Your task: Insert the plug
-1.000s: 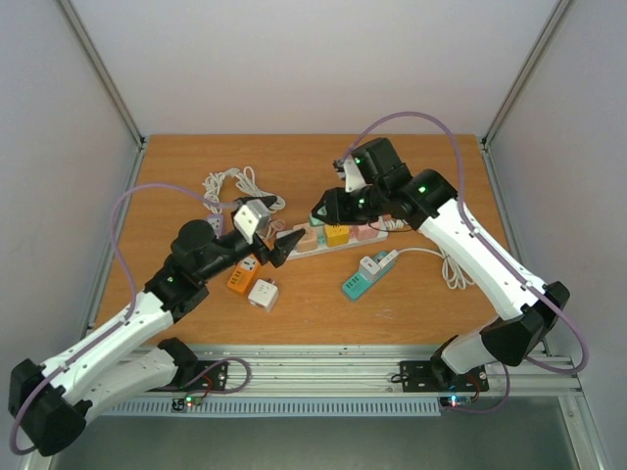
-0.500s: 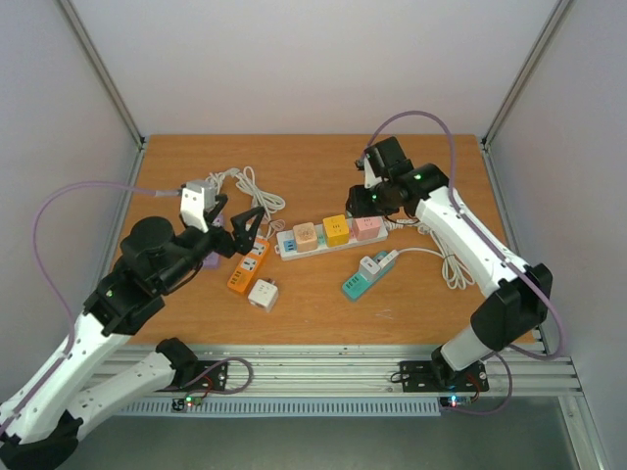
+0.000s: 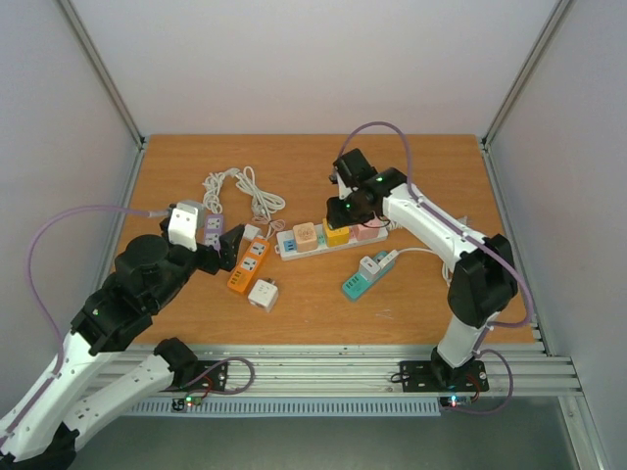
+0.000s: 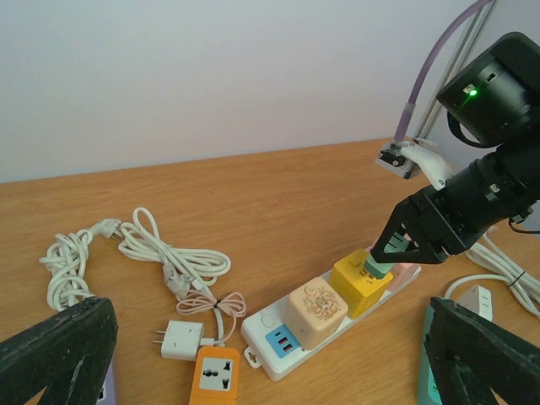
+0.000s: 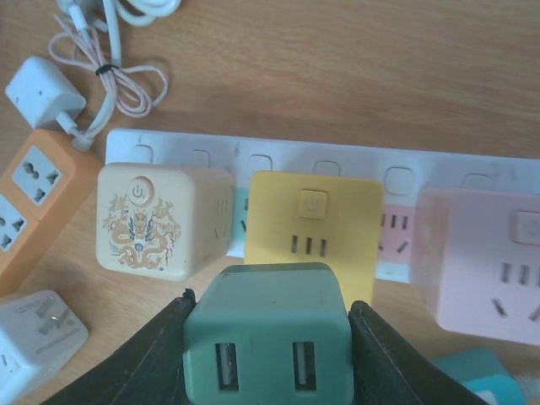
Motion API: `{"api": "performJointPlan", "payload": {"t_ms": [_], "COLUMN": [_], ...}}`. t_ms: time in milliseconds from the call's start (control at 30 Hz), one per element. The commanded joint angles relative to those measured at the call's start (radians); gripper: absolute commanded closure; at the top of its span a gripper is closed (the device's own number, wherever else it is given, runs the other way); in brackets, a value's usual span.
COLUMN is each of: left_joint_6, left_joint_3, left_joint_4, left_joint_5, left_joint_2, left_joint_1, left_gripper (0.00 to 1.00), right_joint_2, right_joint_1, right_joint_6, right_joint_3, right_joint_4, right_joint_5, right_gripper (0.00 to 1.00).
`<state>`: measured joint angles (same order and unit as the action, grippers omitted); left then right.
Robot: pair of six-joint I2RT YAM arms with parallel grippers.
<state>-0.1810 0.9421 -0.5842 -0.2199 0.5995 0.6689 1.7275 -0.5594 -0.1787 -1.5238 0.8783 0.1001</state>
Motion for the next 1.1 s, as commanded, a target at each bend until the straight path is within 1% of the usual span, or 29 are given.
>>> {"api": "performJointPlan", "payload": {"t_ms": [0, 267, 400, 667, 800, 1067], "left_joint_6": [0.028, 0.024, 0.019, 0.017, 0.014, 0.012], "left_joint_3": [-0.016, -0.014, -0.015, -0.019, -0.022, -0.025], "left_joint_4": [0.028, 0.012, 0.017, 0.010, 0.010, 0.009], "left_joint_5": [-0.032, -0.068, -0.055, -0.067, -0.061, -0.061], "left_joint_2": [-0.022, -0.012, -0.007, -0.002, 0.002, 0.004], "left_joint_1": [0.000, -0.002, -0.001, -0.001, -0.001, 0.000], "left_gripper": [0.01, 0.01, 0.01, 0.01, 0.01, 0.01], "right_joint_2": [0.039, 0.061, 0.060, 0.089, 0.091, 0.088], "right_joint_1": [-0.023, -0.025, -0.025, -0.026, -0.026, -0.026], "right_joint_6": [-0.014, -0.033, -0.048, -0.054, -0.045, -0.035], "right_joint_3": [-0.054, -0.059, -0.064, -0.070, -0.048, 0.000], "right_joint_4": [0.000, 0.032, 0.033, 0.025, 0.011, -0.012], "right_joint_5": [-0.052, -0.097, -0.134, -0.111, -0.065, -0.070], "right_gripper": [0.79, 0.80, 0.80, 0.80, 0.80, 0.81]}}
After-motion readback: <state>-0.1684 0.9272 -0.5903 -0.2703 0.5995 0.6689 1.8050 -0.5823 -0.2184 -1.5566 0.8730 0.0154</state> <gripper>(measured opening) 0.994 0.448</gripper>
